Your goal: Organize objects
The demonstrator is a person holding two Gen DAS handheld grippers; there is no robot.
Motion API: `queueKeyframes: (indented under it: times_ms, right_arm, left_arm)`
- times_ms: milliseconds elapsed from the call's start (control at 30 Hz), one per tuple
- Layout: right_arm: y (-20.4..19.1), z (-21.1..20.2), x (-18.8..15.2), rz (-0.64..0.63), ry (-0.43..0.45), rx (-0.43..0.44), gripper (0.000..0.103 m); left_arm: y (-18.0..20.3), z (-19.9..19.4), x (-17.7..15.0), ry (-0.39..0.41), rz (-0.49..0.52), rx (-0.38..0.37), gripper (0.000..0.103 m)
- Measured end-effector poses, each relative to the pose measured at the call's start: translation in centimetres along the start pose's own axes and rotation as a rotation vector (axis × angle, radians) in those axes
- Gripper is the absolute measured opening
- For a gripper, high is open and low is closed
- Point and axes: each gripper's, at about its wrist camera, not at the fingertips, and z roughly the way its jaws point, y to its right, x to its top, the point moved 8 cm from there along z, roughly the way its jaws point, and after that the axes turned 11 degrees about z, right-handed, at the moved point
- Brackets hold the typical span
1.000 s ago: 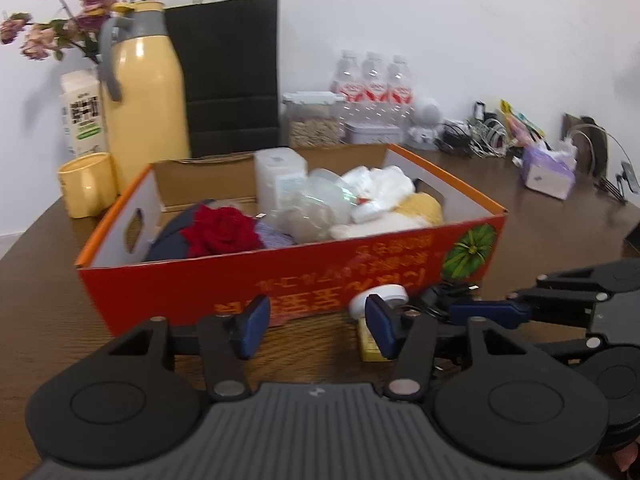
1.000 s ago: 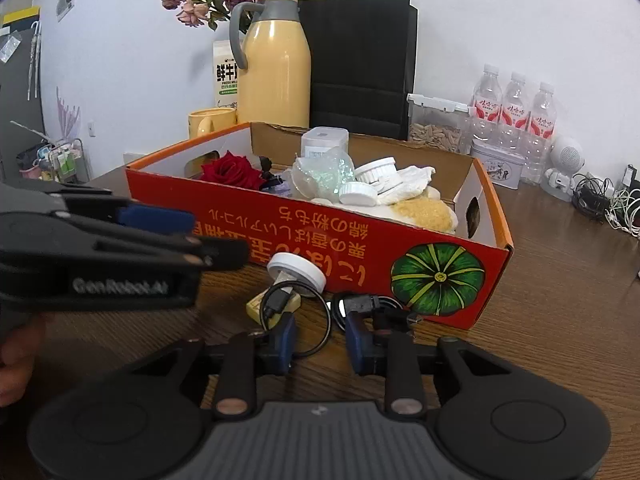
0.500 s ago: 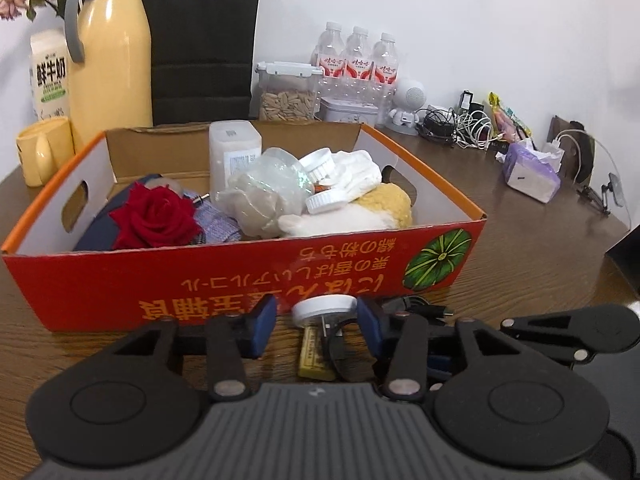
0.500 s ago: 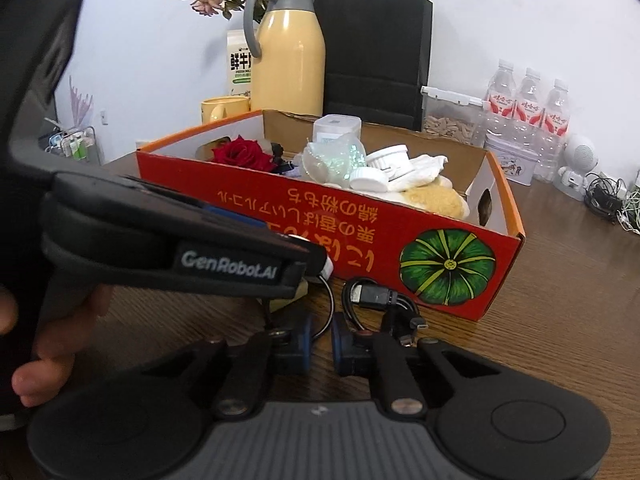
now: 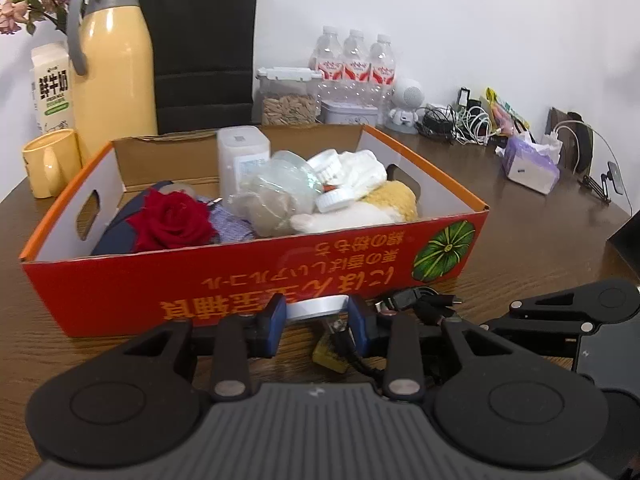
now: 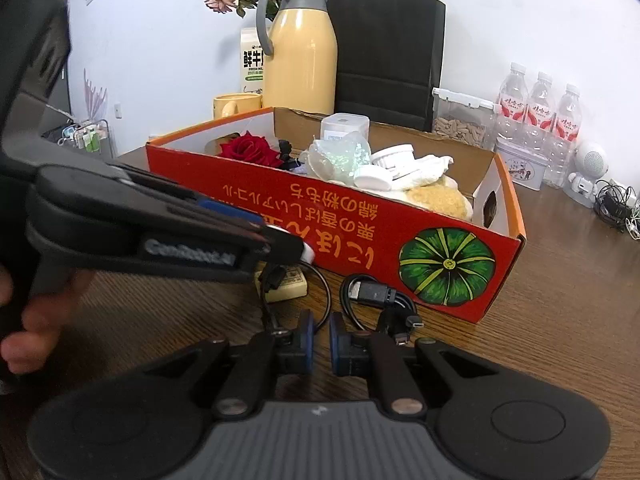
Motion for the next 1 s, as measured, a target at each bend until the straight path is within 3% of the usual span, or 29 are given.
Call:
queueKeyframes:
  times_ms: [100,167,200,567,667,733,800,1000]
  right_arm:
    - [0.0,0.0,0.0,-0.006,0.002,-0.004,0.007]
    - [-0.1,0.0,-0.1,-0.010,0.004,-0.007,0.007]
    - [-0.1,0.0,-0.1,-0.013,0.005,-0.009,0.007]
    - [0.5,-0.5,0.4,0.025,0.039,-0.018,0.011]
    - [0.6,-1.6,1.0,0.057,0.083,0.012,0.020]
    - [0.0,-1.8,1.1,0.048,0.082,0.033,0.040]
    - [-0.6,-1.3,1.0,0.028,0.064,0.041,0.054]
    - [-2.1,0.2,1.0,-0.024,0.007,0.054,0.052]
  left_arm:
    - [-0.6,-0.8,-0.2,0.013,-0.008,0.014,0.034]
    - [-1.3,-1.3,-0.3,0.023,-0.016,0.040,0.002]
    - [-1.8,-1.5,-0.4,0.020,-0.032,0.038,0.001]
    - [-3.0,-2.6,-1.9,0.009,-0.045,0.030,0.003]
    - [-2.6,-2.6,-1.9,0.020,-0.041,-0.001,0.007]
    - [-2.2,-2.3,-2.0,0.012,-0.021,-0.001,0.017]
    - [-1.8,-2.0,-2.1,0.001,0.005,-0.008,0.026]
    - [-0.8,-0.9,-1.6,-0.010,0.124,-0.022,0.030]
